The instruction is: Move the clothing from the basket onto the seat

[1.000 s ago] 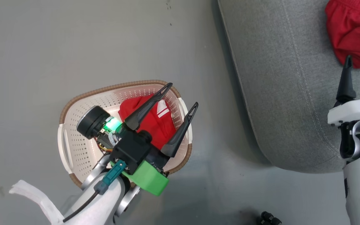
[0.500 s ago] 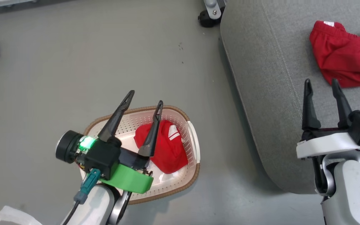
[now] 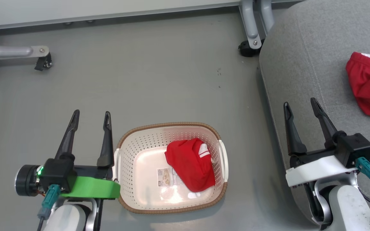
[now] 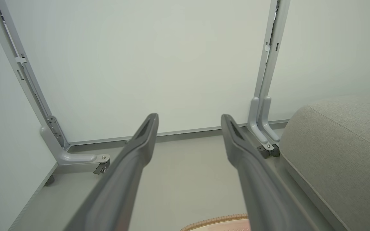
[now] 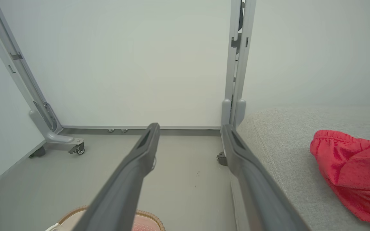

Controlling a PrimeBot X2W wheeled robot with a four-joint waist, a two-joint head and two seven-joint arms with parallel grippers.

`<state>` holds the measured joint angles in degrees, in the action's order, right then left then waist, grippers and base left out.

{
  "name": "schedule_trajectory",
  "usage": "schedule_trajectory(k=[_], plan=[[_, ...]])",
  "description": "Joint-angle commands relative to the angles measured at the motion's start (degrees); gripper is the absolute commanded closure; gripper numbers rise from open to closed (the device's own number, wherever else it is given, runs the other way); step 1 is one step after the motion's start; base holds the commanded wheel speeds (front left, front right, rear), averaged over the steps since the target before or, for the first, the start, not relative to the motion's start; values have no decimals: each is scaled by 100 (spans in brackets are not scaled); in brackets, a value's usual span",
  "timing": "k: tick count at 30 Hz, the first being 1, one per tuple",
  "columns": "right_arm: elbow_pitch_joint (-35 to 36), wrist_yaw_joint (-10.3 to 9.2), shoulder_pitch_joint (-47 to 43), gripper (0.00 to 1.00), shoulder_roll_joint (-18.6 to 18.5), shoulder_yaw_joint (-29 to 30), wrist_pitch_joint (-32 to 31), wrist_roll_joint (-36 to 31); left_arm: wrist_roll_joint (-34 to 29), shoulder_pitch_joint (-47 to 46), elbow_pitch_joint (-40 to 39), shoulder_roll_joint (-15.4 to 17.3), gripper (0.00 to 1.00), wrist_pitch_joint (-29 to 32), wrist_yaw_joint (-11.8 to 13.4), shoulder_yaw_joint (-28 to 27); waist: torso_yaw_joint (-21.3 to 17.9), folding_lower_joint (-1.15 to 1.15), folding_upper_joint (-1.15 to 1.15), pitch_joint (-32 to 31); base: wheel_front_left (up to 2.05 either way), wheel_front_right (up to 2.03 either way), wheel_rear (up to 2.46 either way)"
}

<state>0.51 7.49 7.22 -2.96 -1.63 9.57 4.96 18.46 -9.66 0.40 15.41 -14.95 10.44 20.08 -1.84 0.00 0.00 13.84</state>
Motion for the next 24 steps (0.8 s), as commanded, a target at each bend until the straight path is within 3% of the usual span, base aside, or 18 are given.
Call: schedule_trajectory(k=[1,9,24], plan=[[82,0,-130,0,-11,0,-49,-14,48,137,-1,25,0,-28,43,-118,207,0,0,-204,0,0,0],[298,0,-513,0,-3,-35,-304,7,4,624,16,-116,0,-26,-82,-580,267,0,0,-479,0,0,0],[357,0,-1130,0,0,-116,-521,177,-229,1258,306,-298,0,-27,-512,-839,160,0,0,-976,0,0,0]])
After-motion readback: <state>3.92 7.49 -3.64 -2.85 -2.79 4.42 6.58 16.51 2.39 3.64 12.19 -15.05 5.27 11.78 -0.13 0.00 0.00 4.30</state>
